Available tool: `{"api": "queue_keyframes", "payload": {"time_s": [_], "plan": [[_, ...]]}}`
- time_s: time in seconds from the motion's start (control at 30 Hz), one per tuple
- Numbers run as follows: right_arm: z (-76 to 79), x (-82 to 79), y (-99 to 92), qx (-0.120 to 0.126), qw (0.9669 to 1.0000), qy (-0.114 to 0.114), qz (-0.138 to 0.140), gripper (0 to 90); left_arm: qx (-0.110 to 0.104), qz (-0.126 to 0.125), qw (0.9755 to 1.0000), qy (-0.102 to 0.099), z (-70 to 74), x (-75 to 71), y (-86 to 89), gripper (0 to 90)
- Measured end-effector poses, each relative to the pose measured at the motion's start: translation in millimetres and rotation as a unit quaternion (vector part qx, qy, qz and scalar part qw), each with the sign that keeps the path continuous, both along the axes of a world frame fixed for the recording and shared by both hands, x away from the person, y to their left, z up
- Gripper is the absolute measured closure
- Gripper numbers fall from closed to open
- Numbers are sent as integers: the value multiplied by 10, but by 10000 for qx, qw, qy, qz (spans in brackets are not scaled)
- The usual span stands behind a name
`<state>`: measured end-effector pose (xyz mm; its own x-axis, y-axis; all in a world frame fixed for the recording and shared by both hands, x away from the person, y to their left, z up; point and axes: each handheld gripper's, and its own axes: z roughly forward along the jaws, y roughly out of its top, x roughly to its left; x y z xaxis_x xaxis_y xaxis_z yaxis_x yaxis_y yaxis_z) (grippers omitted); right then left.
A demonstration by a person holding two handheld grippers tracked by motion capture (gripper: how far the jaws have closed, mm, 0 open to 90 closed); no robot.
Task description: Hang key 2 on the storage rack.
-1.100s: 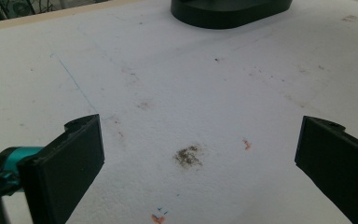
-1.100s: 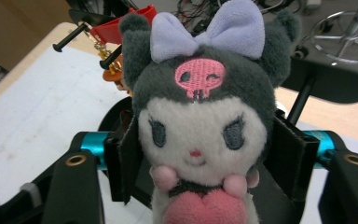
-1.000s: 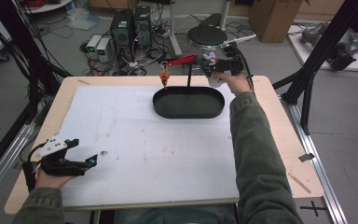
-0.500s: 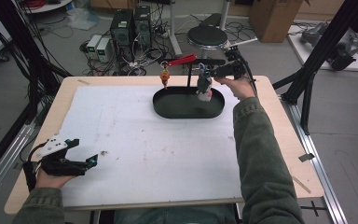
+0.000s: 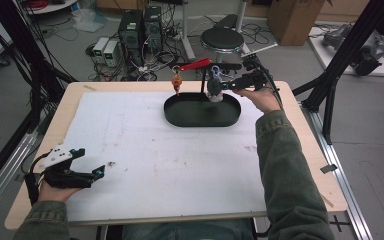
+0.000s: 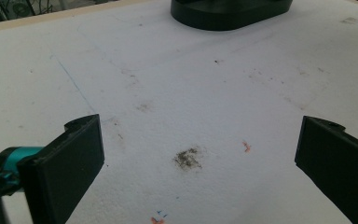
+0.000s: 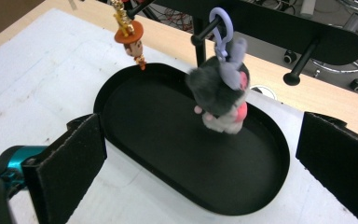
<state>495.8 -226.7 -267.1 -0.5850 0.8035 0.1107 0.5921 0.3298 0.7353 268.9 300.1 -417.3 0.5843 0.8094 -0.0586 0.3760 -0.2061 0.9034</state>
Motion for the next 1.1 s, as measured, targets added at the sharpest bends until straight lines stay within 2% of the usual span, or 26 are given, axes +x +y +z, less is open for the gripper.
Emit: {"api": "queue_keyframes", "payload": {"time_s": [0.1, 0.17, 0.3, 0.4, 0.47, 0.5, 0.57, 0.67, 1.1], "plan": [[35, -73, 0, -45, 10000, -84, -2, 5, -7, 4, 10000, -1, 0, 1, 1, 17], [20, -120, -21, 65, 9998, -168, 8, 5, -12, 0, 10000, -4, 0, 3, 2, 17], [-59, -183, -82, -25, 9999, -154, 17, 5, -13, 0, 10000, -6, 0, 3, 3, 17], [-125, -243, -126, 37, 9999, -144, -23, 5, -15, 0, 10000, 0, 1, 4, 4, 17], [-169, -272, -140, -83, 9999, -78, 7, 6, -8, -1, 10000, -2, 0, 8, 5, 17], [-190, -289, -150, -82, 9998, -172, 34, 5, -18, 4, 10000, 1, -1, 10, 4, 17], [-224, -323, -164, -26, 9998, -189, 28, 5, -22, 6, 10000, -1, -4, 14, 1, 17], [-281, -361, -178, -103, 9997, -206, 45, 5, -20, 3, 10000, -4, -3, 14, -2, 17], [-486, -575, -324, 122, 9995, -274, 24, 5, -20, 11, 10000, 2, -8, 28, 5, 17]]}}
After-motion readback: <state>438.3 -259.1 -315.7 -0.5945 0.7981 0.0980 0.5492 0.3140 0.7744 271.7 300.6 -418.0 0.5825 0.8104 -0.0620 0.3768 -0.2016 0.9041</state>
